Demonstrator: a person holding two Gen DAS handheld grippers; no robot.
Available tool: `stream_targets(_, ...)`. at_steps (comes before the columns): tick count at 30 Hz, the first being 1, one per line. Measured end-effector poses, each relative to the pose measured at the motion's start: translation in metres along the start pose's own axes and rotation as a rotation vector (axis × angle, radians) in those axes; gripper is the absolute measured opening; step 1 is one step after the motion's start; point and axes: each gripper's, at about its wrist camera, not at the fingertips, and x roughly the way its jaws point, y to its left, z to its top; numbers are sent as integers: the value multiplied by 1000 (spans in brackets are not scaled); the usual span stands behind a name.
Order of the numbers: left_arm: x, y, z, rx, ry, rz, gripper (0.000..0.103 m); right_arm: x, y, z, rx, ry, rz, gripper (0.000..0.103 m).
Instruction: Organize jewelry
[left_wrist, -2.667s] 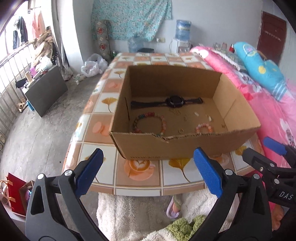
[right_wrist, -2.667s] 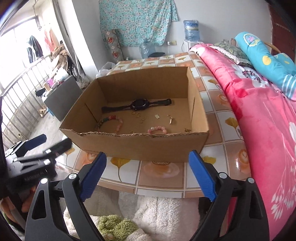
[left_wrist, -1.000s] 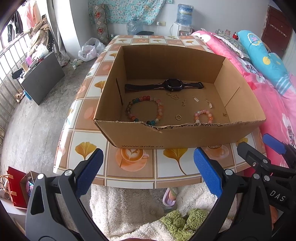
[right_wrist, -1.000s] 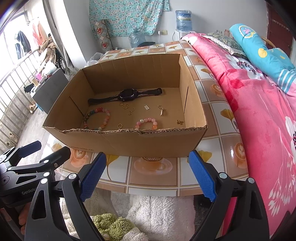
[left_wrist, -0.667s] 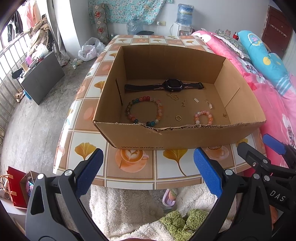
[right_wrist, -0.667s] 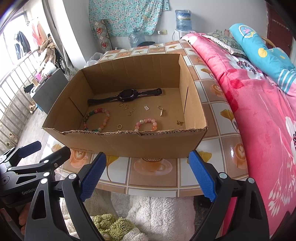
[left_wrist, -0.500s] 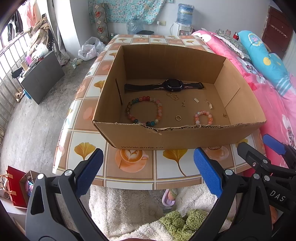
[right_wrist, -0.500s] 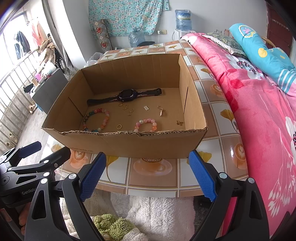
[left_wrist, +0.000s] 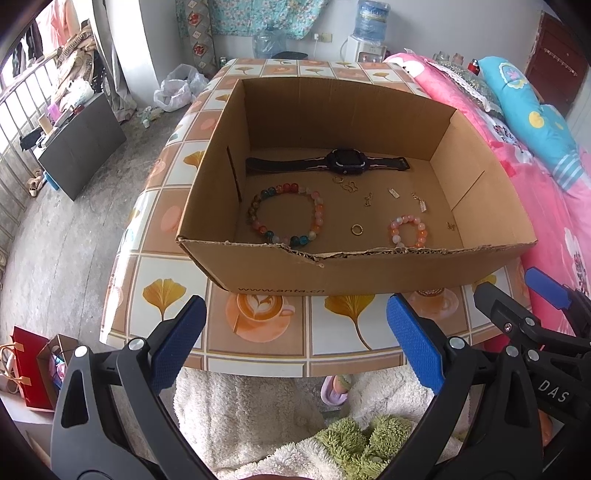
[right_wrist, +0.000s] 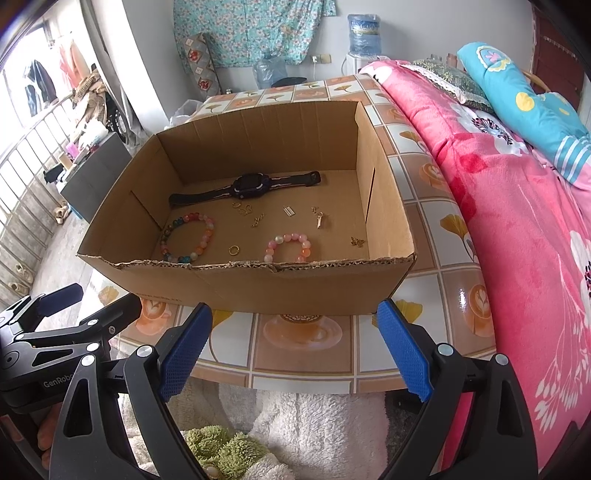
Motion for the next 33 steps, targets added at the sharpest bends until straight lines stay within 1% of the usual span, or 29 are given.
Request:
stream_targets(7,8,0,2,-2,27,-1,94,8,0,1,9,28,0,88)
stream_targets(14,11,-1,5,-6,37,2,94,12,0,4,13,39,2,88)
stream_targets(33,12,0,6,-10,40,3,94,14,-1,4,18,45,5,88)
